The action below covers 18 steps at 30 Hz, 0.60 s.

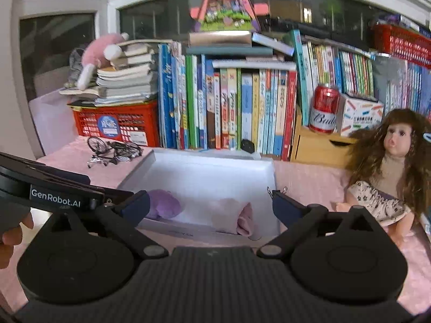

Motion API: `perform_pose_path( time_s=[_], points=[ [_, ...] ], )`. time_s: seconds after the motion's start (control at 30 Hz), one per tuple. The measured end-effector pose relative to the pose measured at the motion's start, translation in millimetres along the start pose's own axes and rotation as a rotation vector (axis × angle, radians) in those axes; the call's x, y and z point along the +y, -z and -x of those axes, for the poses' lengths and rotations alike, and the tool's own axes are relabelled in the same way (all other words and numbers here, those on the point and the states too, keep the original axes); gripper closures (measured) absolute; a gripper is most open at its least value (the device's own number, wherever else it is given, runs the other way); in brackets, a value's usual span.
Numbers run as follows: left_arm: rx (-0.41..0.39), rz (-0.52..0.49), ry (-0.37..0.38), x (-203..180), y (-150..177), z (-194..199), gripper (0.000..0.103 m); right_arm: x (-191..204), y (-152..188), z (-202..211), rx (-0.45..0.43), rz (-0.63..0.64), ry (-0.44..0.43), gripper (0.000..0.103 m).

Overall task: Organize soft objects
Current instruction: 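Withdraw both grippers from the box back toward the remaining cloths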

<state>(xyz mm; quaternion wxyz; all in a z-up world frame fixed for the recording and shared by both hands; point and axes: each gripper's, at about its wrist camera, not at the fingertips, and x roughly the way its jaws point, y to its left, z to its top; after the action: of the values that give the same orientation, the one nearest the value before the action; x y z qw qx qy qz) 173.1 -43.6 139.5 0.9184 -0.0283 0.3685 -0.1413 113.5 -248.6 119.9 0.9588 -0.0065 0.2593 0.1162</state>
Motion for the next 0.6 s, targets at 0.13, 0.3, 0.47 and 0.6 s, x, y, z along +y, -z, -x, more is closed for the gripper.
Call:
perform_pose_path(
  time_s=[0.13,0.3,0.47,0.6],
  points=[
    [-0.051,-0.019,0.029,-4,14,23,0.012,6,5,23,-0.046,0.024,-0.015,0.0],
    [-0.097,-0.045,0.048,-9,34,45,0.011,16,16,47,-0.095,0.059,-0.025,0.0],
    [-0.17,-0.049,0.035,-14,65,61,0.011,20,38,63,-0.134,0.041,-0.029,0.0],
    [-0.208,-0.04,0.007,-16,96,65,0.01,22,62,69,-0.149,0.021,-0.023,0.0]
  ],
)
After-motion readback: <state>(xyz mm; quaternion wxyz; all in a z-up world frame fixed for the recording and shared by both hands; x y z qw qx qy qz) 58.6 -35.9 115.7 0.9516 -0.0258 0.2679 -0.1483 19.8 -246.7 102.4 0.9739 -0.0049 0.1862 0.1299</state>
